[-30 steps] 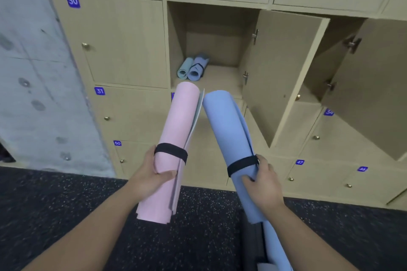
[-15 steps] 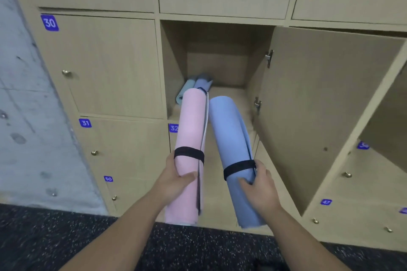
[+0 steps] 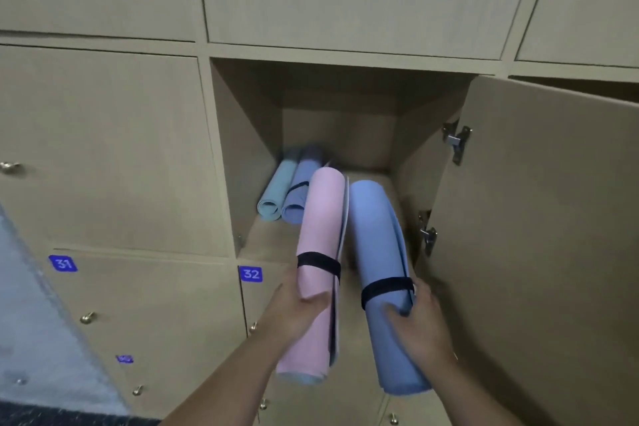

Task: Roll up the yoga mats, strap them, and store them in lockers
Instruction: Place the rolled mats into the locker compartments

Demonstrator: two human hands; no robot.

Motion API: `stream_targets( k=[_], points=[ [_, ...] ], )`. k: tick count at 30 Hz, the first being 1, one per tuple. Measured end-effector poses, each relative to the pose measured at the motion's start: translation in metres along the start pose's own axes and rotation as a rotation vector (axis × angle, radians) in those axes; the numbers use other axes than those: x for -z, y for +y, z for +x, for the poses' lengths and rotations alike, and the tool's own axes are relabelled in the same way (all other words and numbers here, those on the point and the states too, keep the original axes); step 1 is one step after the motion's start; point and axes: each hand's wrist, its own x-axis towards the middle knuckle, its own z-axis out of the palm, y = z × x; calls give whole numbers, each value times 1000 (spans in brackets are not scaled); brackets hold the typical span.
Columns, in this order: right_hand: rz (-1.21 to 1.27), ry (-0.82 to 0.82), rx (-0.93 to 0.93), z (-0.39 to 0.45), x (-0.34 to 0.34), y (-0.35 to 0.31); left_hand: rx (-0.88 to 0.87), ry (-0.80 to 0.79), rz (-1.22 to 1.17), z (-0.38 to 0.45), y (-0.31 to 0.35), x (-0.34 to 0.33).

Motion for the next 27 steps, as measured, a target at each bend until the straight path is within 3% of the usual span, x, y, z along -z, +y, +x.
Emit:
stream_targets(
  k=[4,9,16,21,24,27],
  points=[
    [-78,61,-68,44,-11,-5,16,-74,-13,60,10,-15],
    [-110,119,-127,106,-34,-32,-92,-164,-85,148,24,-17],
    [-125,71,-18,153,-83,-73,-224,-93,235,221,38,-11],
    [-272,-9,59,158,-87,-75,-506,-308,299,232,12,4],
    [-476,-34,-8,166,-83,-71,-582,-540,512,234,1,18],
    [-594,-107,-107,178,-82,-71,-663,-608,591,241,-5,28]
  ],
)
